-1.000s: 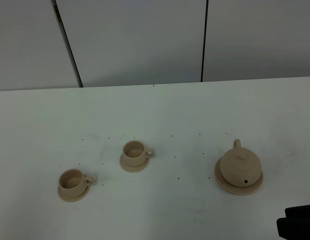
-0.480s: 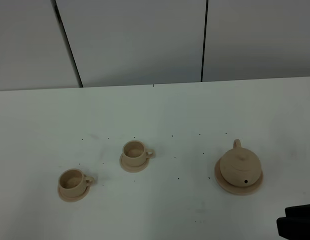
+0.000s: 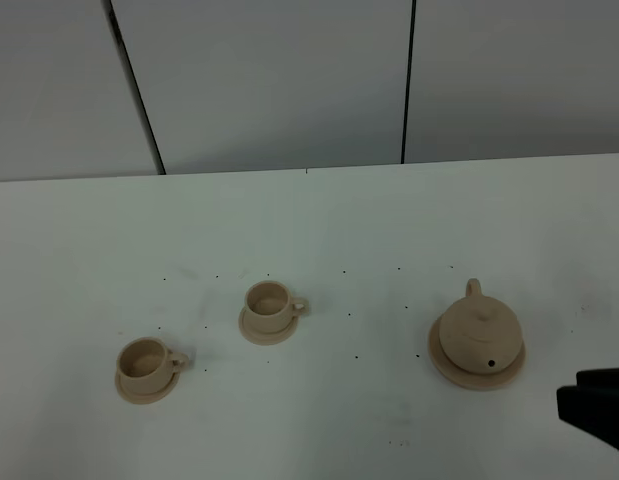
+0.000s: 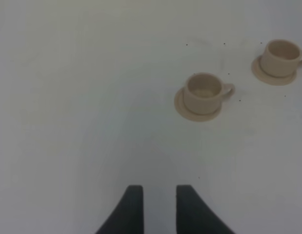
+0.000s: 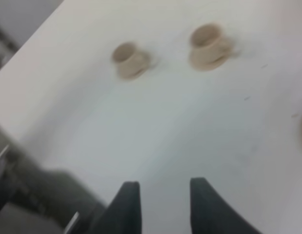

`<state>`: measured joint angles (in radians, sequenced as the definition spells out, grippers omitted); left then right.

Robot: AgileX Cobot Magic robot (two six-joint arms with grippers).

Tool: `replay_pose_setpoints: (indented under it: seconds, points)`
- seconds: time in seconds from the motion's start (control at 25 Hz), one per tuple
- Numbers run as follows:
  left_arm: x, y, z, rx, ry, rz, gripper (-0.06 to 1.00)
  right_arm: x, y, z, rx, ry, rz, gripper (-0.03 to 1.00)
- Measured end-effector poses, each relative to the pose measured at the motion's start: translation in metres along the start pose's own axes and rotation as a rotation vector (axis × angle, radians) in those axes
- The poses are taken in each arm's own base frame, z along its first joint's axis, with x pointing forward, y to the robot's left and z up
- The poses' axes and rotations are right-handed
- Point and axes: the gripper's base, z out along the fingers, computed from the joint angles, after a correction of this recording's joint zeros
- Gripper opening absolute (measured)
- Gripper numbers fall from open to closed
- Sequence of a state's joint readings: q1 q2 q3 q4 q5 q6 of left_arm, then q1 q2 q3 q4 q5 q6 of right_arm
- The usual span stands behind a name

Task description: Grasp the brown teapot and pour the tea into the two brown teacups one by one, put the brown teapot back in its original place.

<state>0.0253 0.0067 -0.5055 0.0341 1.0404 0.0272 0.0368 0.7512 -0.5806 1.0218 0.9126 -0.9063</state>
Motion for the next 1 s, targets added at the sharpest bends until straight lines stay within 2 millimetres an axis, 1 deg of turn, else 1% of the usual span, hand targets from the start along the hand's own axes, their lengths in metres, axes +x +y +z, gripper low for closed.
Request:
replay_pose_setpoints:
  seconds: [0.16, 0.28, 0.4, 0.48, 0.68, 1.0]
  points:
    - [0.0, 0.0, 0.0, 0.0, 0.0, 0.0, 0.24, -0.008, -0.023, 0.015, 0.086, -0.038, 0.088, 0.24]
    - [0.0, 0.0, 0.0, 0.0, 0.0, 0.0, 0.24, -0.011, -0.047, 0.032, 0.171, -0.045, 0.154, 0.24]
    - [0.0, 0.0, 0.0, 0.0, 0.0, 0.0, 0.24, -0.01, -0.071, 0.051, 0.236, -0.004, 0.157, 0.24]
    - [0.0, 0.0, 0.0, 0.0, 0.0, 0.0, 0.24, -0.011, -0.086, 0.064, 0.25, 0.035, 0.145, 0.24]
    - [0.0, 0.0, 0.0, 0.0, 0.0, 0.0, 0.24, -0.031, -0.11, 0.087, 0.253, 0.053, 0.15, 0.24]
    - [0.0, 0.0, 0.0, 0.0, 0.0, 0.003, 0.24, -0.079, -0.142, 0.12, 0.227, 0.022, 0.236, 0.24]
